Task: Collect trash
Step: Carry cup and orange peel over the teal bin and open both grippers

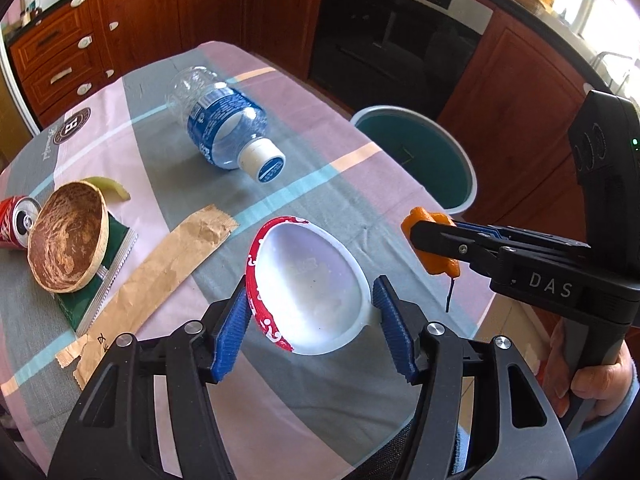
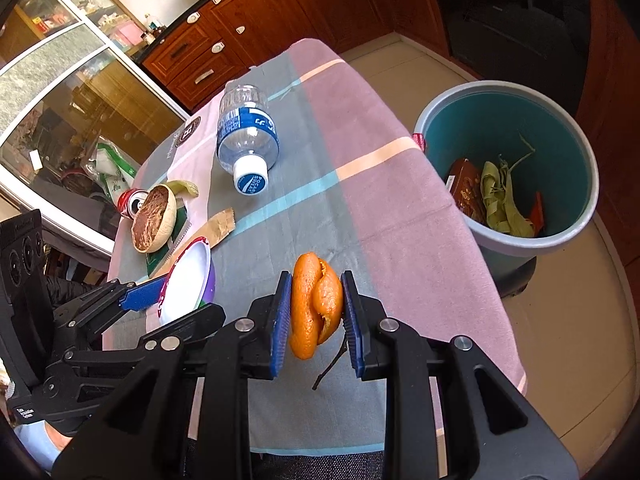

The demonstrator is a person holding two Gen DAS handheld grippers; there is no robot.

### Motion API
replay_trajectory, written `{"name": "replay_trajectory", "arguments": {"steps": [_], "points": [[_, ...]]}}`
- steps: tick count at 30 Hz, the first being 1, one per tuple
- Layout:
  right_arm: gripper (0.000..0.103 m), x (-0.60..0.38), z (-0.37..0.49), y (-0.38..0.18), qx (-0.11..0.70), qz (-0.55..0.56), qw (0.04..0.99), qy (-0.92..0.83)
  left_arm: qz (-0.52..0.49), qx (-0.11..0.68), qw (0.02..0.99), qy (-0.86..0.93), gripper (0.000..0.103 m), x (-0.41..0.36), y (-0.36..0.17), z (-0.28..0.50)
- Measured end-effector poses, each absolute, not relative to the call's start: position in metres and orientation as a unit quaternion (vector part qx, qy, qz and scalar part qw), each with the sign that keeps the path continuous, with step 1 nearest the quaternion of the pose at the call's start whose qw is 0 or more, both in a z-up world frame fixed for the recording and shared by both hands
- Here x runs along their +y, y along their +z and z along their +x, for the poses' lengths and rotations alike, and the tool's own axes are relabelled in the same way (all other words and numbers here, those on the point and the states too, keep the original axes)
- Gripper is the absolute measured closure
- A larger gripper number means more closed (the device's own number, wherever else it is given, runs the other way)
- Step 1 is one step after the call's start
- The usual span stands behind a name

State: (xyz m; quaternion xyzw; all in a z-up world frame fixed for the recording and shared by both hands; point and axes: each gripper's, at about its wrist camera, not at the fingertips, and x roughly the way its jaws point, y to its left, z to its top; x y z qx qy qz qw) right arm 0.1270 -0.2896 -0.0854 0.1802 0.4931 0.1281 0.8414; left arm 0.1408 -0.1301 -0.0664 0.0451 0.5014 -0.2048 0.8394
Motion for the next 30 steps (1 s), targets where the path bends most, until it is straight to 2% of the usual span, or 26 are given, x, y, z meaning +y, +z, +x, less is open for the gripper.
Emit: {"name": "replay_trajectory", "arguments": {"steps": [17, 30], "points": [[0.079, -0.411, 0.127, -0.031, 0.415, 0.208, 0.885, 0.041, 0.088, 0.457, 0.843, -0.268, 0.041, -0.241, -0.038, 0.178], [0.079, -0.464, 0.164, -0.057, 0.432, 0.224, 0.874, 0.001, 0.124, 0.483, 0.808, -0.313, 0.041, -0.323, -0.073, 0.221]]}}
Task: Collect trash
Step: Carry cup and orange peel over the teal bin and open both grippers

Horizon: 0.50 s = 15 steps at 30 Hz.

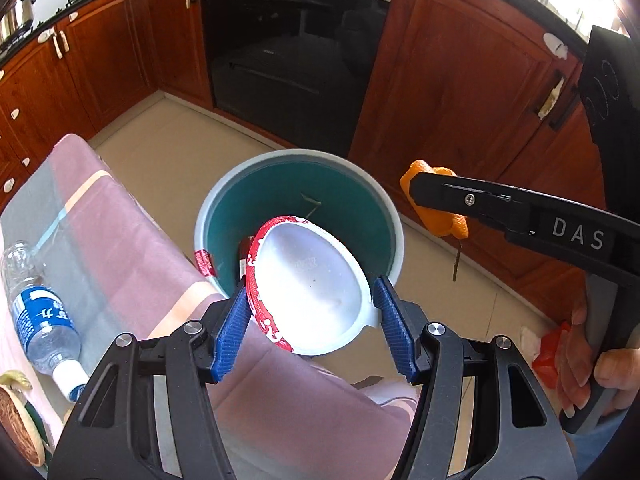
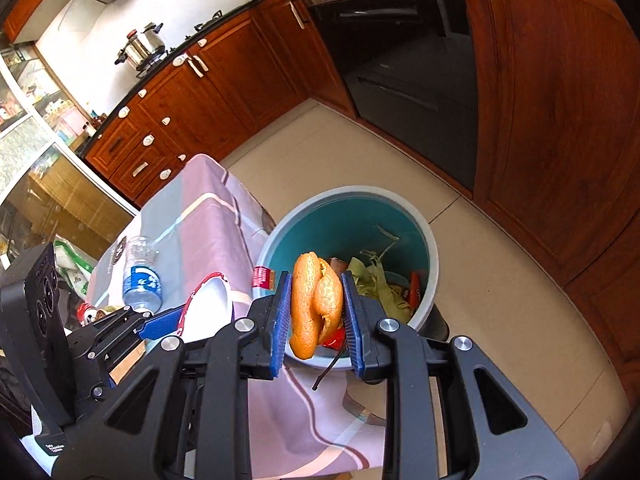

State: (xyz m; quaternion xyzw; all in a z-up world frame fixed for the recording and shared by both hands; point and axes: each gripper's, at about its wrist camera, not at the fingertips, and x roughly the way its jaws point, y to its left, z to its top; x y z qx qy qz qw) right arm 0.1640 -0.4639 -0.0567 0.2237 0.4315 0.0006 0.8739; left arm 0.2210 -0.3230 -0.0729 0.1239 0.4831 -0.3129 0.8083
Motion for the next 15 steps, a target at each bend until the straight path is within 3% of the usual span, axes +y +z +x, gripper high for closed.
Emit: {"name": "replay_trajectory", "arguments": {"steps": [15], "points": [[0.077, -0.476, 0.197, -0.091, 0.461, 0.228, 0.858, -0.004, 0.14, 0.509, 0.79, -0.313, 0.04, -0.343, -0.101, 0.259]]}}
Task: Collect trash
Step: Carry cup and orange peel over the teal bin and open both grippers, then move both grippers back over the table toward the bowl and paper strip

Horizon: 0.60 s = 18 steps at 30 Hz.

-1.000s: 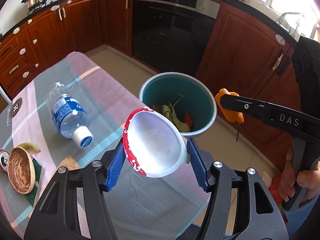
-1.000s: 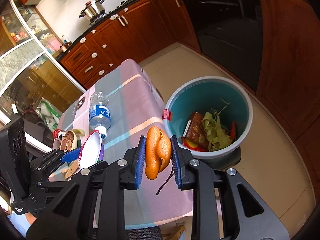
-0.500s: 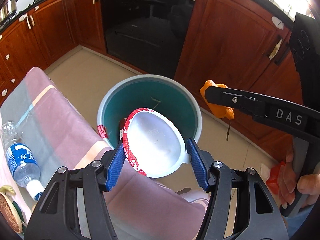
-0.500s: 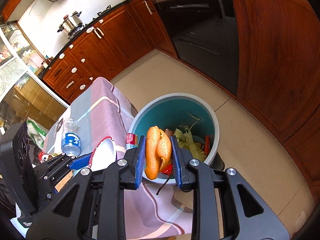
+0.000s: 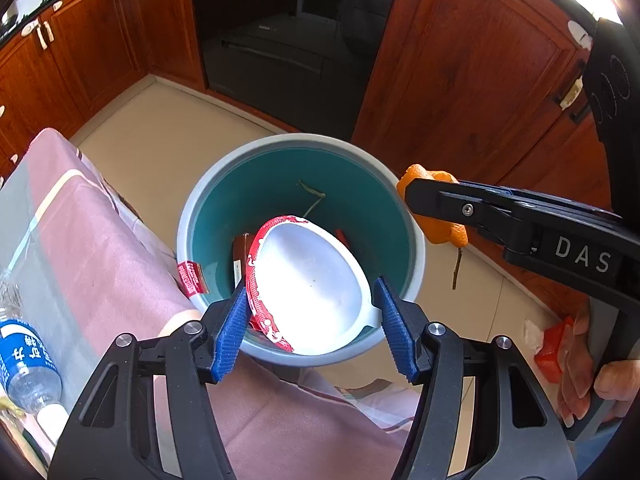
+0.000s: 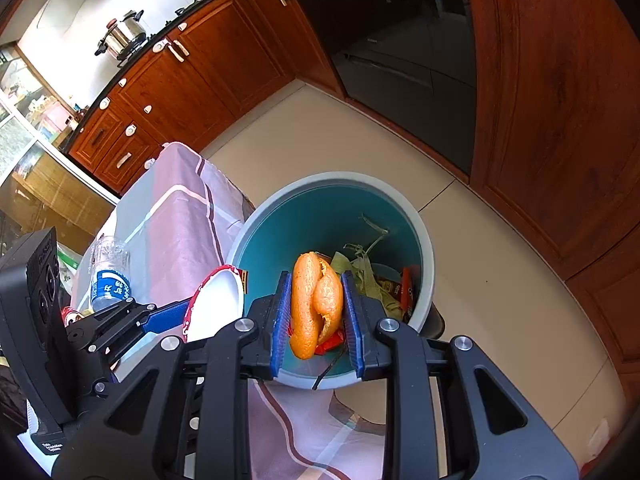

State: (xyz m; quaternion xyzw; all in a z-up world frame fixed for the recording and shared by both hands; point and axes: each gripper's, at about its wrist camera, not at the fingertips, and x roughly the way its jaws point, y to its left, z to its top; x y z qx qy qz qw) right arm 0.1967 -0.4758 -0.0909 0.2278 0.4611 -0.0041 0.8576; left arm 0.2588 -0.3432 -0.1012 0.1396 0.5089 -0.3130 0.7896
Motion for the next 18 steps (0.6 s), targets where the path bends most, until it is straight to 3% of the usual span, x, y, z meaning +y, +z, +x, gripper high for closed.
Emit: {"name": "replay_trajectory", "arguments": {"steps": [3, 5, 7, 8, 11, 13, 18], "points": [[0.072, -0.476, 0.198, -0.091, 0.458, 0.231, 0.858, -0.003, 0.14, 0.509, 0.79, -0.312, 0.039, -0.346, -0.101, 0.261], [0.056, -0.475, 0.198, -0.09, 0.453, 0.233, 0.861, -0.001, 0.14, 0.509, 0.791, -0.31, 0.026, -0.347, -0.099, 0.259], [0.029, -0.474, 0.197, -0.087, 0.446, 0.233, 0.864, -0.003, 0.145, 0.508, 0.792, -0.305, 0.022, -0.347, -0.099, 0.258], [0.026, -0.474, 0.196, -0.085, 0.443, 0.234, 0.866, -0.006, 0.15, 0.509, 0.793, -0.3, 0.019, -0.347, -0.099, 0.258], [0.022, -0.475, 0.194, -0.082, 0.44, 0.243, 0.864, -0.007, 0.155, 0.509, 0.796, -0.289, 0.007, -0.348, -0.095, 0.257], [0.016, -0.474, 0.192, -0.081, 0.439, 0.243, 0.865, -0.015, 0.149, 0.505, 0.8, -0.289, 0.005, -0.343, -0.091, 0.254], [0.016, -0.47, 0.191, -0.079, 0.454, 0.234, 0.859, -0.02, 0.13, 0.507, 0.801, -0.291, 0.004, -0.334, -0.084, 0.248]]}}
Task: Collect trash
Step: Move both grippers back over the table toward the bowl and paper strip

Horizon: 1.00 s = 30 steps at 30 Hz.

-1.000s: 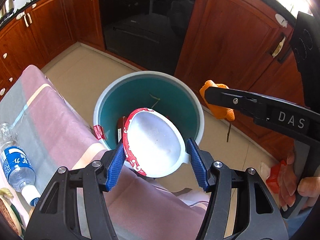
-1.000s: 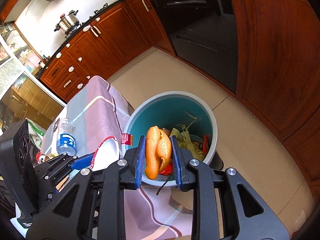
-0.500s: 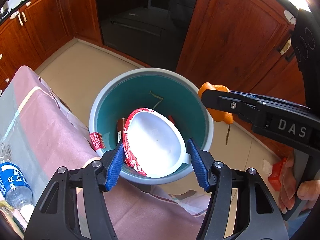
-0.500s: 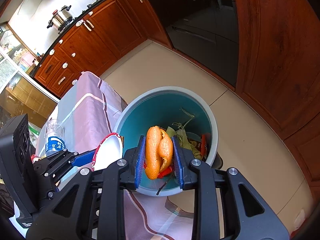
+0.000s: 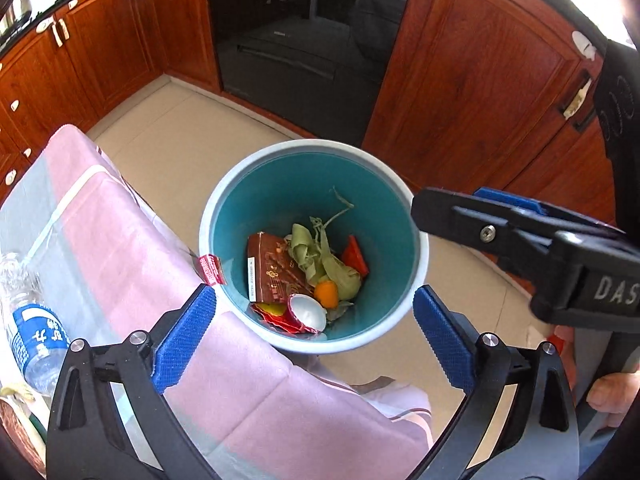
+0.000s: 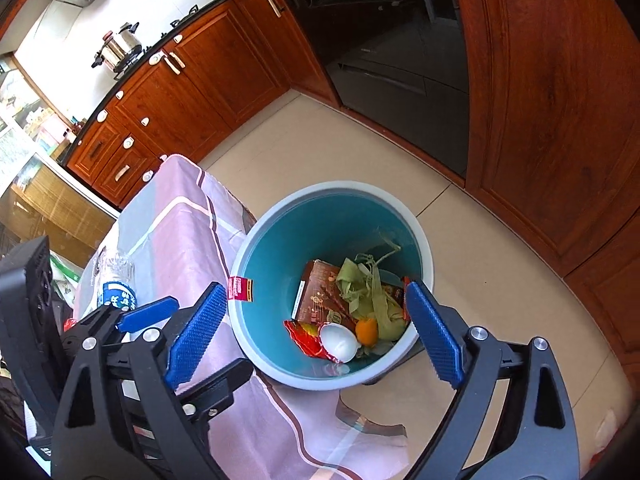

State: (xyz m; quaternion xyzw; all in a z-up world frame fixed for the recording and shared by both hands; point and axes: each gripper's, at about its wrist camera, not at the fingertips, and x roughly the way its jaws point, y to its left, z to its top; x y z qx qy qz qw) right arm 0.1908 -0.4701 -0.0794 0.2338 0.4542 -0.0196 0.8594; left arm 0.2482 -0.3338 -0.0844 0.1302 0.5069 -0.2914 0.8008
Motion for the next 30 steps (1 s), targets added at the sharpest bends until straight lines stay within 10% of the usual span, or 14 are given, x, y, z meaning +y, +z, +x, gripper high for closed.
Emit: {"name": "replay_trajectory", "arguments": {"steps": [30], "points": [[0.012, -0.323, 0.148, -0.025, 0.465, 0.162, 0.869, 0.054, 0.053, 0.484, 0.837, -0.25, 0.004, -0.17, -0.041, 0.17]]}}
